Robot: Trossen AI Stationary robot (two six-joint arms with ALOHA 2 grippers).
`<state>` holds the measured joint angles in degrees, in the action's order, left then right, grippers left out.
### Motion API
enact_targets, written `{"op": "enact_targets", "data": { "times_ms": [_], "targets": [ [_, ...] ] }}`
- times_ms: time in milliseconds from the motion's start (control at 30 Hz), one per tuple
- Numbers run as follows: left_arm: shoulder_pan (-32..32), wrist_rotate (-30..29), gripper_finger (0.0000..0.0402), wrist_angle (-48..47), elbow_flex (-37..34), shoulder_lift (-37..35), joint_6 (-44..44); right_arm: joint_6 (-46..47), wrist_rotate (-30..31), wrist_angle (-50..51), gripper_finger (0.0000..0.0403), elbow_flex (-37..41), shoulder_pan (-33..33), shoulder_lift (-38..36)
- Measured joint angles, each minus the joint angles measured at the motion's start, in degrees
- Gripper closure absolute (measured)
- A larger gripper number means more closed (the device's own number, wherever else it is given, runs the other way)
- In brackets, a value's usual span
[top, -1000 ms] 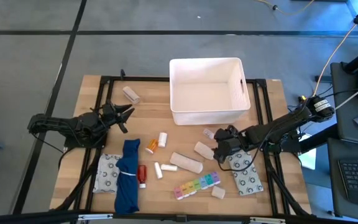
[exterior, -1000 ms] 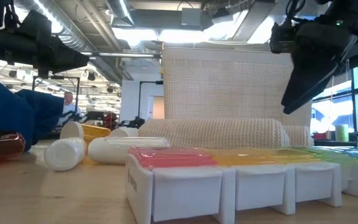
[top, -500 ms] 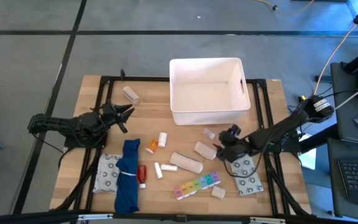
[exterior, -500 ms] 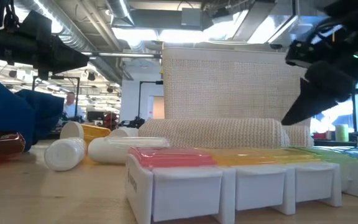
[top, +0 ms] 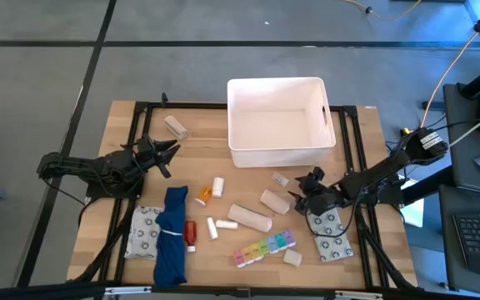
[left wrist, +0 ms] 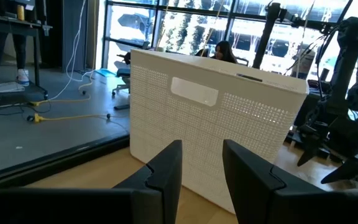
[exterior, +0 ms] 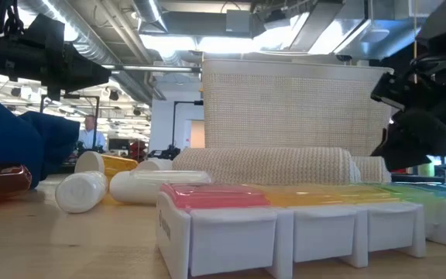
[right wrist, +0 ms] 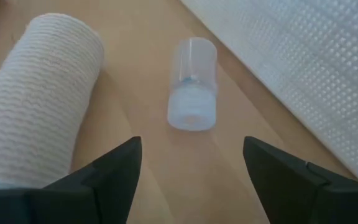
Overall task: Pick & place medical supplies in basket/bin
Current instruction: Put the transparent pill bottle into the white container
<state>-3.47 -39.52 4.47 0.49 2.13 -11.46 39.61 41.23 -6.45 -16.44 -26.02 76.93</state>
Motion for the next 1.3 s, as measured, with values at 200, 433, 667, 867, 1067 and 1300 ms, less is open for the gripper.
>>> {"op": "enact_targets", "data": {
  "times_ms": [200, 433, 667, 867, 1067, 1300],
  "targets": [
    [0.01, -0.05, 0.0290, -0.07, 0.00, 0.00, 0.00, -4.26, 2.19, -6.73, 0.0120, 3.56, 0.02, 0.00],
    [0.01, -1.58, 0.0290, -0.11, -0.02, 0.00, 0.00, -5.76, 2.22, -7.27, 0.0120, 3.86, 1.21, 0.00],
    [0.01, -2.85, 0.0290, -0.12, -0.01, 0.00, 0.00, -8.70, 2.10, -9.98, 0.0120, 3.86, 4.17, 0.00],
    [0.01, -2.87, 0.0290, -0.18, -0.01, 0.00, 0.00, -9.95, -2.33, -13.75, 0.0120, 3.86, 5.91, 1.44],
    [-0.01, -2.86, 0.0290, -0.26, -0.01, 0.00, 0.00, -12.91, -2.35, -21.26, 0.0120, 3.84, 6.42, 6.20],
    [0.01, -2.87, 0.0290, -0.31, -0.02, 0.00, 0.02, -11.42, -3.39, -27.20, 0.0120, 3.84, 6.43, 12.22]
  ]
}}
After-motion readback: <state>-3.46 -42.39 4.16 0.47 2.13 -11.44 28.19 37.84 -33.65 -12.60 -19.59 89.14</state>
